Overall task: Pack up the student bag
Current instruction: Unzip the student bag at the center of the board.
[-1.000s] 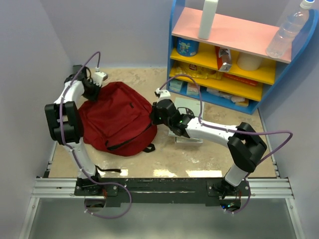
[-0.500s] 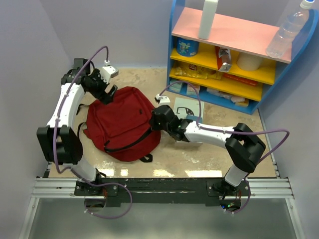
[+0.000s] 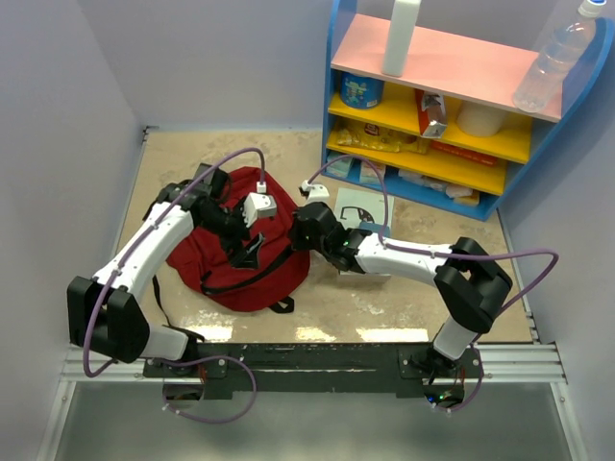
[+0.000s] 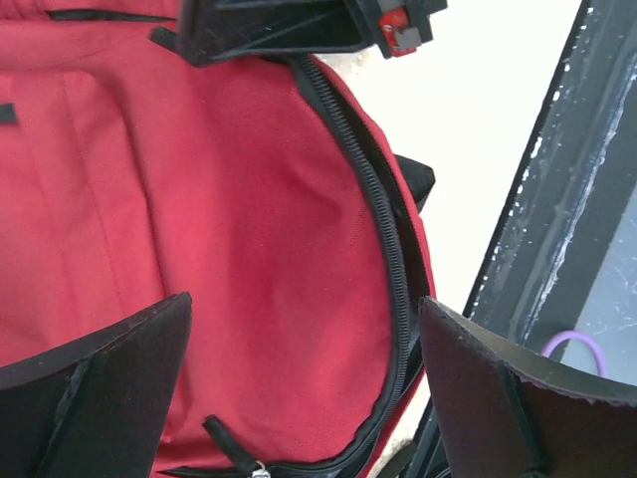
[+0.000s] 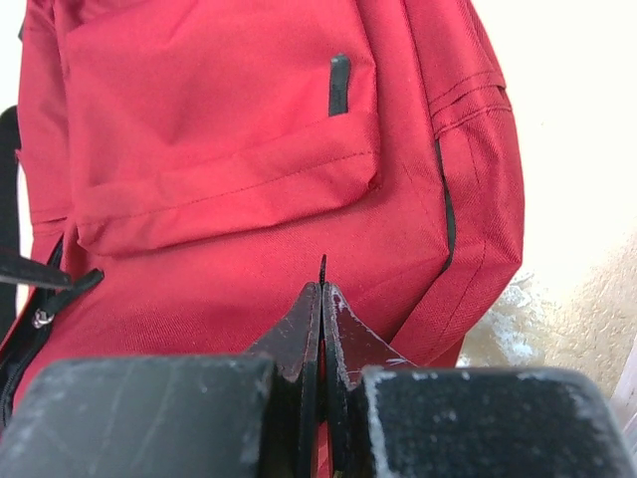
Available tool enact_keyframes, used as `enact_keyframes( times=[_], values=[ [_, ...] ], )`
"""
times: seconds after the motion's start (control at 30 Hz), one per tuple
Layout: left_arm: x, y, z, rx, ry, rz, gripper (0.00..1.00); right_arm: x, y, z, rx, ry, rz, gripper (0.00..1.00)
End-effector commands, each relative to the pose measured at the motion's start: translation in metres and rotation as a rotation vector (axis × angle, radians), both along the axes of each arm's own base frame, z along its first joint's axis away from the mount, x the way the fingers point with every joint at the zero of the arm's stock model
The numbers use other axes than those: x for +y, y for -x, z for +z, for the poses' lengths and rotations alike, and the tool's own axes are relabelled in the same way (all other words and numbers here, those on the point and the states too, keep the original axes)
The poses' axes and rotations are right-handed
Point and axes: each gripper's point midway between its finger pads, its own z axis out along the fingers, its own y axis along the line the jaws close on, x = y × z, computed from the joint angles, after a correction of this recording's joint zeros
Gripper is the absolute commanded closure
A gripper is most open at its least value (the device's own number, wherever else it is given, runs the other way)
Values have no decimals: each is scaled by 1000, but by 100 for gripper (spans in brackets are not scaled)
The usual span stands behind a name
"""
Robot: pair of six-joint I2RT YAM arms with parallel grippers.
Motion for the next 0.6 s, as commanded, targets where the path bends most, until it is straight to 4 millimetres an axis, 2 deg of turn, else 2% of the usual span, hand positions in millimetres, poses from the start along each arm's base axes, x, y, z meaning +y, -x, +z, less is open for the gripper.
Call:
enact_keyframes(
  times=[0.0, 0.23, 0.37, 0.47, 0.57],
  values=[
    [-12, 10, 3, 45, 56, -15, 0, 6, -15, 45, -69, -95, -42, 100],
    [-31, 36, 0, 76, 83, -88, 0, 5, -22, 54, -80, -104, -50, 100],
    [-36, 46, -11, 92, 70, -90, 0, 1, -25, 58, -86, -107, -59, 100],
    [-34, 28, -17, 25, 32, -28, 0, 1, -25, 60, -86, -113, -54, 100],
    [-36, 10, -9, -46, 39, 24, 0, 1, -21, 58, -75, -123, -48, 100]
  ],
)
